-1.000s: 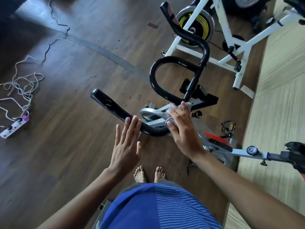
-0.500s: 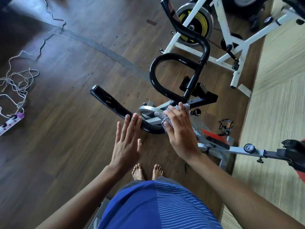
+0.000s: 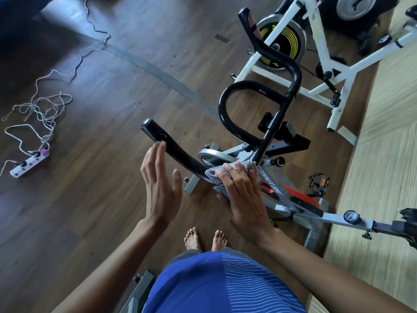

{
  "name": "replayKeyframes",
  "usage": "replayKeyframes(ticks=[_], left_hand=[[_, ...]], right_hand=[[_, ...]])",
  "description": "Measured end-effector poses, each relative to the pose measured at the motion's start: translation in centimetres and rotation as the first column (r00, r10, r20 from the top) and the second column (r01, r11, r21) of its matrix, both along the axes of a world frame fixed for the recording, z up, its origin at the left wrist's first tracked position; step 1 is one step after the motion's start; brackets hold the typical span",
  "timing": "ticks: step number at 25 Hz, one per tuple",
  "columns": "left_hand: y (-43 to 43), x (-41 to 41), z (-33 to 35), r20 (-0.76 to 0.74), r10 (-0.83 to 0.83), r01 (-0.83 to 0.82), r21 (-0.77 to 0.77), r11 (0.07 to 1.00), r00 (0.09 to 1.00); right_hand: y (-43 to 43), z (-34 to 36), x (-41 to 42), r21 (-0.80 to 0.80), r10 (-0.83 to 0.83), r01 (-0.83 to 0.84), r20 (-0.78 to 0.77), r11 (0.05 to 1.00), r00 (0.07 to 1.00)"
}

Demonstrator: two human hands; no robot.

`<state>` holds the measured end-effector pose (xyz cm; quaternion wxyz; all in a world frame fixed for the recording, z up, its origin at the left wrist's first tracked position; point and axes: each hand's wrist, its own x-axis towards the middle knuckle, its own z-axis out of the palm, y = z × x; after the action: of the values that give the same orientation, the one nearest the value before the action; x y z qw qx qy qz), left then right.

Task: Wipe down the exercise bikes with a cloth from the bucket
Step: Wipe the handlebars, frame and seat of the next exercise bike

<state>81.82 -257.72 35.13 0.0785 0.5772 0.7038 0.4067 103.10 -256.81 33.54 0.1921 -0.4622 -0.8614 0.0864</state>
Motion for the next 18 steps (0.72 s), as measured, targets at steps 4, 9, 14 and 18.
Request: replayKeyframes(ticks=[4, 9, 14, 18], left_hand=[[1.5, -0.5, 2.5, 0.233, 0.114, -0.119, 0.006, 0.993, 0.966], [4.1, -2.0, 4.2, 0.77, 0.139, -0.118, -0.083, 0.99, 0.623], [4.3, -1.8, 5.3, 0.888, 0.182, -0.116, -0.146, 0.982, 0.423], [4.8, -2.5, 5.9, 0.866, 0.186, -0.164, -0.122, 0.979, 0.464]], right_hand=[[0.3, 0.2, -2.2, 0.047, 0.006, -0.01, 0.103, 0.999, 0.995], [0.7, 0.1, -5.8, 0.097, 0.025, -0.045, 0.206, 0.994, 0.978], [2.0, 0.6, -8.5, 0.115, 0.075, -0.093, 0.157, 0.989, 0.985], [2.8, 1.0, -7.8, 0.124, 0.146, -0.163, 0.133, 0.979, 0.98]])
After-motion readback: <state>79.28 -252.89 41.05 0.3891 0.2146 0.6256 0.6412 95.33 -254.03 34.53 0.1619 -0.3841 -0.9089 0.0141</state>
